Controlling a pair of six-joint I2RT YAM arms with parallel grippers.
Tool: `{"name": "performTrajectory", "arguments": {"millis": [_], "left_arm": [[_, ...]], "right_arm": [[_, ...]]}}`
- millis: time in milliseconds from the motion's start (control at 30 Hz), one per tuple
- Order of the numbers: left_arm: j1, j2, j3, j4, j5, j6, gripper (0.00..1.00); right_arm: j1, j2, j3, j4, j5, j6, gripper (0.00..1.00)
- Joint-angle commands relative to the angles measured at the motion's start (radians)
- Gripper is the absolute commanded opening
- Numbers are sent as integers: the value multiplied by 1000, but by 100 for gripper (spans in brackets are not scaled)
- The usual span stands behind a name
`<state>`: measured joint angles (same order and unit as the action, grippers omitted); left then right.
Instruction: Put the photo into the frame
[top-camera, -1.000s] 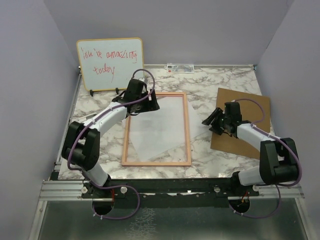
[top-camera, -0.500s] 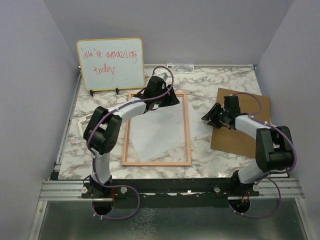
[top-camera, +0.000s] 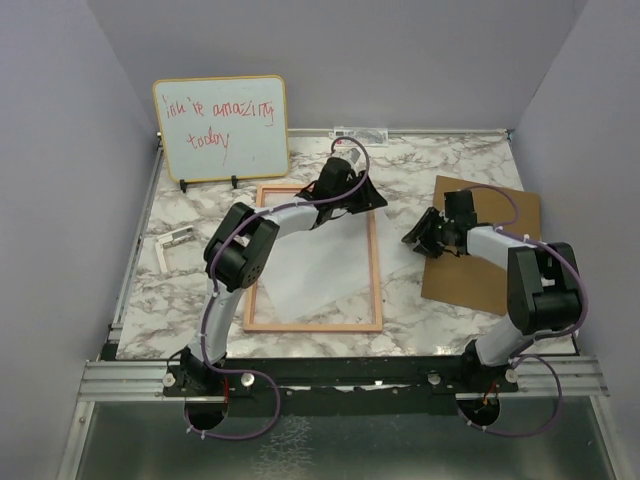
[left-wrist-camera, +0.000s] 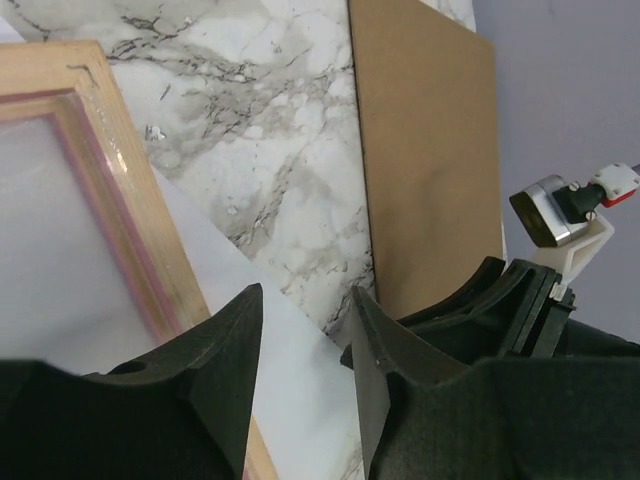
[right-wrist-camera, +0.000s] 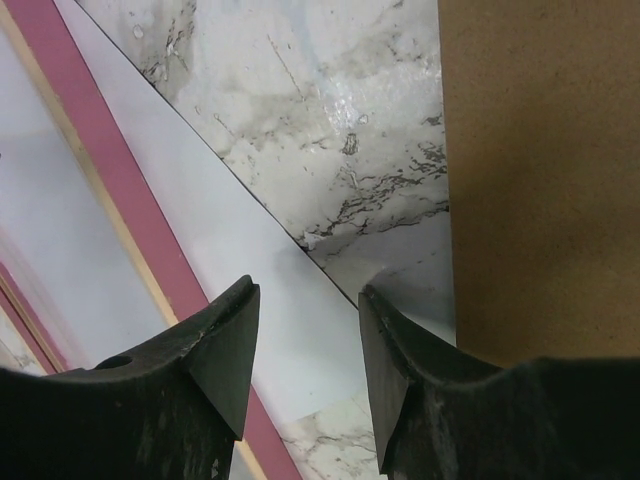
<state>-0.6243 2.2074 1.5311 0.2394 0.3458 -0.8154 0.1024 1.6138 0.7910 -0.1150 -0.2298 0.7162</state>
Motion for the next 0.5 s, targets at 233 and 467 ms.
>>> {"name": "performTrajectory", "arguments": {"millis": [233,467], "left_arm": [[-14,80,100,-124,-69,20,40],[-21,108,129,-200,-108,41,38]], "right_arm": [[-7,74,43,-48,6,-28,49],[-7,83,47,-48,1,-26,49]]}}
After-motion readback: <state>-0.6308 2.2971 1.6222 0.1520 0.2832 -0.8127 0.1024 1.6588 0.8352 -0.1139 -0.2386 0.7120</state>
